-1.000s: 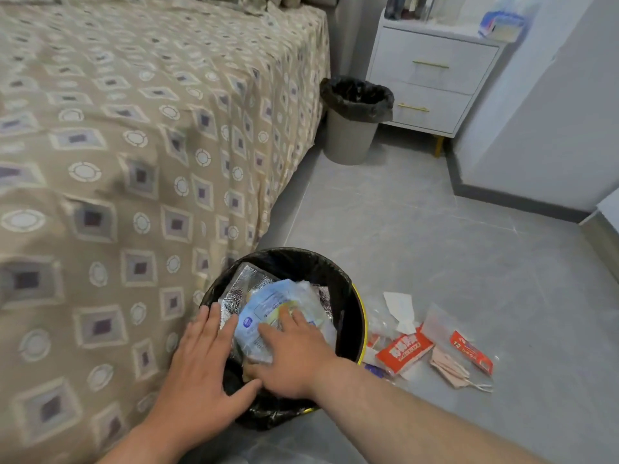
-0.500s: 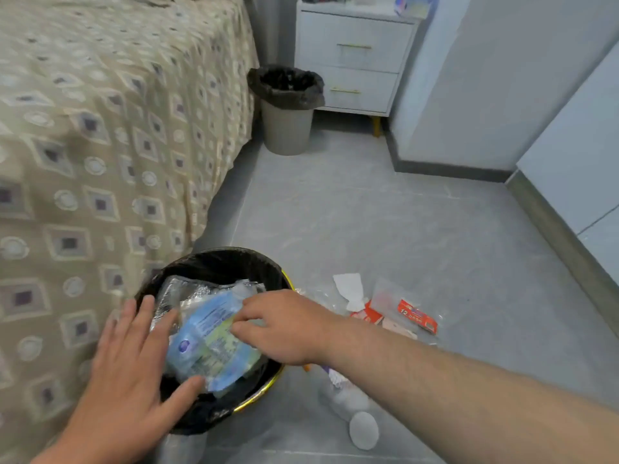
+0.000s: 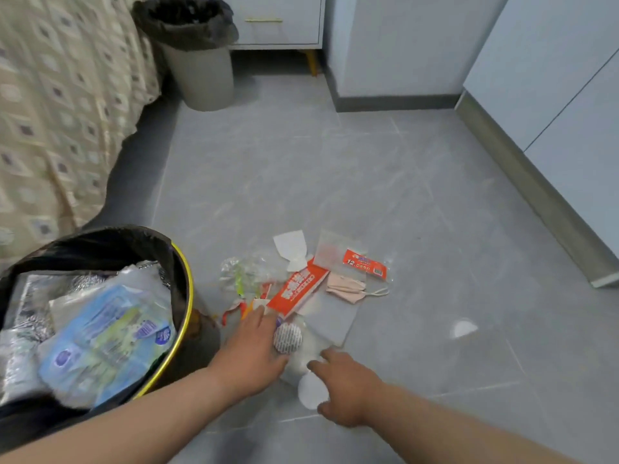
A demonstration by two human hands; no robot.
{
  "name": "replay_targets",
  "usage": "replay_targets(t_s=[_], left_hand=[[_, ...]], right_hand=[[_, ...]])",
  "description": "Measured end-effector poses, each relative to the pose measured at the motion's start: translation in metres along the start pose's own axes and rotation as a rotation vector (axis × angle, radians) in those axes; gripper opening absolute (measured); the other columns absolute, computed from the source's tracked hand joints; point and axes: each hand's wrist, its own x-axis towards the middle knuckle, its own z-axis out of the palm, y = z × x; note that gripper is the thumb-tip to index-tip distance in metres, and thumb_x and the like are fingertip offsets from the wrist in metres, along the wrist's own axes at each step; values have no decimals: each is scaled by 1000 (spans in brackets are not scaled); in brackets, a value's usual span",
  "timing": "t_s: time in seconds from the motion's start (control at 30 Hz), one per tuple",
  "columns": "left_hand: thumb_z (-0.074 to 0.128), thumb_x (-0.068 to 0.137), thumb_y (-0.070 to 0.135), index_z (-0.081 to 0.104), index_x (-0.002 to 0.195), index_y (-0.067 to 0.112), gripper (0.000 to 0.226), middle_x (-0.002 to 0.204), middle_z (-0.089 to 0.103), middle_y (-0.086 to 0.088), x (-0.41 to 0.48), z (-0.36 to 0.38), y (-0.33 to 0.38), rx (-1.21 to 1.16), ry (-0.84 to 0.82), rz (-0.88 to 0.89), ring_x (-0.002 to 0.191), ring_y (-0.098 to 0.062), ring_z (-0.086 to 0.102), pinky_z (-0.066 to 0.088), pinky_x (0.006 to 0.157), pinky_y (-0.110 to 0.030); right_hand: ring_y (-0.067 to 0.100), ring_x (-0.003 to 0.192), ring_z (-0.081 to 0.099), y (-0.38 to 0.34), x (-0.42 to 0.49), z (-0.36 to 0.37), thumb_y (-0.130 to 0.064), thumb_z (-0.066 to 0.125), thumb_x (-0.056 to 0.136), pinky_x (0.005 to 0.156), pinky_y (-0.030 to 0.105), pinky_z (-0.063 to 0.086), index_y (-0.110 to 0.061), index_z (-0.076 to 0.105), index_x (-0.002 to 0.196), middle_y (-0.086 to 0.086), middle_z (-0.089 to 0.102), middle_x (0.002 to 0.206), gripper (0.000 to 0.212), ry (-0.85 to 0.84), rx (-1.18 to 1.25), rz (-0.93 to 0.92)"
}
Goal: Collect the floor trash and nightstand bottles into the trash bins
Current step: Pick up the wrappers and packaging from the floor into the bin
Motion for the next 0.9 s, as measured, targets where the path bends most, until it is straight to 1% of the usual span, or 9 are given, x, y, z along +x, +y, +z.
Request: replay_targets(t_s=[0.1, 0.17, 0.3, 0.37, 0.47, 0.57, 0.63, 0.73, 0.9], left_hand=[[64, 80, 44, 23, 146, 16, 82, 152, 22, -11, 24, 23, -15, -44, 63, -194, 140, -29, 20, 23, 112, -36], [64, 78, 51, 24, 146, 17, 86, 152, 25, -13, 42, 36, -14, -152, 168, -370, 139, -32, 23, 27, 111, -43], [60, 73, 65, 17, 146, 29, 92, 157, 12, -14, 73, 53, 1, -192, 248, -548, 144, -35, 9, 22, 113, -53], [59, 72, 69, 14, 147, 30, 95, 159, 5, -13, 86, 52, 6, -188, 234, -582, 145, -36, 2, 20, 110, -59], [60, 75, 63, 10, 147, 31, 93, 158, -4, -13, 100, 53, -4, -153, 103, -624, 144, -39, -5, 19, 107, -64], [58, 81, 47, 35, 136, 31, 61, 150, 19, -18, 99, 61, -18, -158, -20, -622, 138, -42, 15, 30, 106, -60], [53, 86, 40, 48, 123, 28, 39, 135, 39, -14, 93, 63, -20, -94, -33, -608, 127, -37, 34, 39, 100, -54], [50, 90, 28, 54, 117, 22, 28, 124, 43, -11, 86, 63, -17, 48, 9, -570, 116, -35, 42, 42, 94, -46], [53, 86, 9, 64, 86, 15, 13, 97, 61, -8, 84, 66, -19, -162, 78, -560, 82, -24, 56, 48, 74, -33]], right_hand=[[36, 140, 21, -9, 9, 29, -33, 68, 80, 109, 47, 29, -21, 22, 145, 16, 14, 157, 81, 27, -115, -41], [37, 136, 27, -10, 14, 39, -31, 69, 80, 104, 49, 32, -17, 25, 143, 17, 24, 151, 78, 63, -173, -22], [34, 102, 58, -3, 20, 53, -44, 79, 63, 83, 42, 49, -10, 44, 134, 13, 58, 113, 86, 104, -188, -9], [35, 112, 49, -2, 18, 53, -40, 72, 76, 96, 41, 41, -4, 32, 142, 17, 49, 123, 85, 121, -132, 27], [29, 104, 53, 2, 14, 57, -49, 77, 63, 89, 34, 47, -12, 57, 112, 11, 52, 119, 65, 201, -96, 50], [19, 75, 65, 4, 10, 65, -63, 83, 26, 59, 25, 56, -24, 64, 73, 2, 67, 94, 64, 190, -65, 39], [16, 68, 63, 5, 12, 71, -62, 83, 24, 54, 24, 54, -23, 64, 78, -3, 66, 84, 70, 209, -60, 26], [16, 66, 63, 5, 14, 74, -61, 85, 24, 55, 26, 56, -17, 68, 101, -3, 66, 81, 90, 189, -65, 42], [11, 60, 59, 6, 6, 62, -60, 83, 33, 52, 22, 47, -28, 63, 68, -6, 60, 65, 51, 201, -76, 76]])
